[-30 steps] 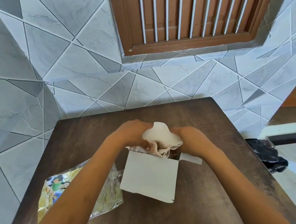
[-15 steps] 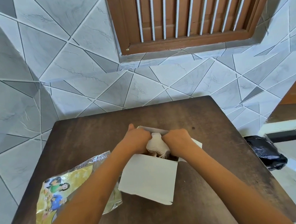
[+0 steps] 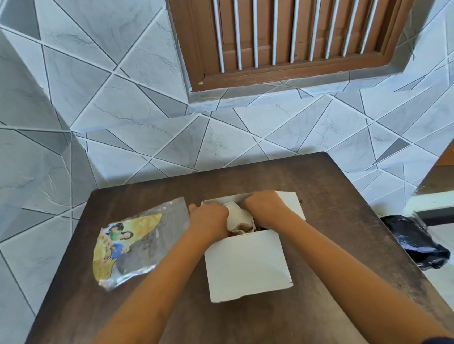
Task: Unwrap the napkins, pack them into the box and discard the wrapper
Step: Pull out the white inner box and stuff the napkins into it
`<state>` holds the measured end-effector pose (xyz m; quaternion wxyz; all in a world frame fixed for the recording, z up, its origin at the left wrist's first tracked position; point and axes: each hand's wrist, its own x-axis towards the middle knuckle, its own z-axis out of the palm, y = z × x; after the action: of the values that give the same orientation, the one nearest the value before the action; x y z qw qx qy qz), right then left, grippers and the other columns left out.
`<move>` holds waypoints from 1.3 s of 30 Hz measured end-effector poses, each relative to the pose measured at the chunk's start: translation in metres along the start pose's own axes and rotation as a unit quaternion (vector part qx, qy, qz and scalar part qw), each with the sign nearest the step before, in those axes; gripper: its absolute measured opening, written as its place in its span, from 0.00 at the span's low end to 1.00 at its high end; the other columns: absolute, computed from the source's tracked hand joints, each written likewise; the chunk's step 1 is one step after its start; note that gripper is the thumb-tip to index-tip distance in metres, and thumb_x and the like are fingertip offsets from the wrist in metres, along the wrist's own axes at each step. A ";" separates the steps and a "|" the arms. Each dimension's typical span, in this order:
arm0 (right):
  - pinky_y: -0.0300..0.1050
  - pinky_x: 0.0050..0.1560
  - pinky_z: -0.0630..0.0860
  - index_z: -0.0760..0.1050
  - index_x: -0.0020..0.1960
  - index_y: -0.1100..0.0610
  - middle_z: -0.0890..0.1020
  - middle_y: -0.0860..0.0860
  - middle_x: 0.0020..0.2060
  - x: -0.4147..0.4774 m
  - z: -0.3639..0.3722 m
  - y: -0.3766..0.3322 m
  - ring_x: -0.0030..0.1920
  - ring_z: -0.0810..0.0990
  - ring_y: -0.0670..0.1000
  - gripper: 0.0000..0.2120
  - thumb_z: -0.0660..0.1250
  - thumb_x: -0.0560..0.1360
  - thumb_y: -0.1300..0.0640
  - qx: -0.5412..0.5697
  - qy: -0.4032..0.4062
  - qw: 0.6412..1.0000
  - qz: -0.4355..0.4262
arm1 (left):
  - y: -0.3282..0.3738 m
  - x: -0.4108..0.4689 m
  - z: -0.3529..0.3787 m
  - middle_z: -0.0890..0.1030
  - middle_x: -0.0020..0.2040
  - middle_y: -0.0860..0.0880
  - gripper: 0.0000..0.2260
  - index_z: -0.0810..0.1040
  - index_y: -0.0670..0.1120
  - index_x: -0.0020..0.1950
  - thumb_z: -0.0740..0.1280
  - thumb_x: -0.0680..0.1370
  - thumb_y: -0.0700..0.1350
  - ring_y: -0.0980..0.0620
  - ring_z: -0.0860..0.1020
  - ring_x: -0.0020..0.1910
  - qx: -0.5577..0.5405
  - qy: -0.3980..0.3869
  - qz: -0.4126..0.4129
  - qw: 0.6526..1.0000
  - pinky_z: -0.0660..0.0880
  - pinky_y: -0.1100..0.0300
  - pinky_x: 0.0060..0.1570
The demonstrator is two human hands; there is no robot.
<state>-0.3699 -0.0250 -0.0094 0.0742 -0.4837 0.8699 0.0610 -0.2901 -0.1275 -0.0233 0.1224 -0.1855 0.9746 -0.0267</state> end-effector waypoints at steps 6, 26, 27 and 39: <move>0.45 0.62 0.70 0.74 0.59 0.61 0.79 0.58 0.59 0.014 0.002 -0.001 0.59 0.77 0.57 0.14 0.58 0.78 0.56 0.025 -0.055 0.998 0.027 | -0.008 0.004 0.001 0.79 0.58 0.49 0.15 0.73 0.52 0.59 0.63 0.75 0.56 0.47 0.73 0.62 0.019 0.004 0.021 1.000 0.54 0.43 0.68; 0.52 0.65 0.64 0.60 0.69 0.52 0.71 0.55 0.66 -0.009 0.010 0.013 0.67 0.67 0.57 0.33 0.69 0.69 0.45 0.118 0.088 0.983 0.113 | -0.039 -0.010 -0.020 0.70 0.65 0.47 0.27 0.69 0.52 0.63 0.74 0.67 0.50 0.45 0.71 0.62 -0.178 0.044 0.016 0.983 0.69 0.54 0.52; 0.53 0.64 0.65 0.62 0.68 0.54 0.71 0.55 0.65 -0.007 0.013 0.015 0.66 0.67 0.58 0.32 0.69 0.69 0.45 0.143 0.065 0.979 0.132 | -0.038 -0.007 -0.017 0.72 0.63 0.46 0.28 0.67 0.52 0.62 0.75 0.66 0.50 0.45 0.73 0.59 -0.180 0.040 0.006 0.983 0.69 0.54 0.49; 0.52 0.60 0.69 0.65 0.64 0.57 0.71 0.57 0.61 0.006 0.007 0.028 0.63 0.69 0.59 0.29 0.72 0.67 0.52 0.150 0.030 0.987 0.043 | -0.034 0.011 -0.010 0.79 0.50 0.43 0.15 0.68 0.46 0.52 0.69 0.69 0.38 0.42 0.78 0.48 -0.135 0.128 -0.080 0.979 0.70 0.55 0.38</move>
<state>-0.3962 -0.0137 -0.0166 0.1176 -0.4307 0.8911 -0.0817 -0.2908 -0.1632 -0.0130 -0.0320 -0.2726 0.9589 0.0722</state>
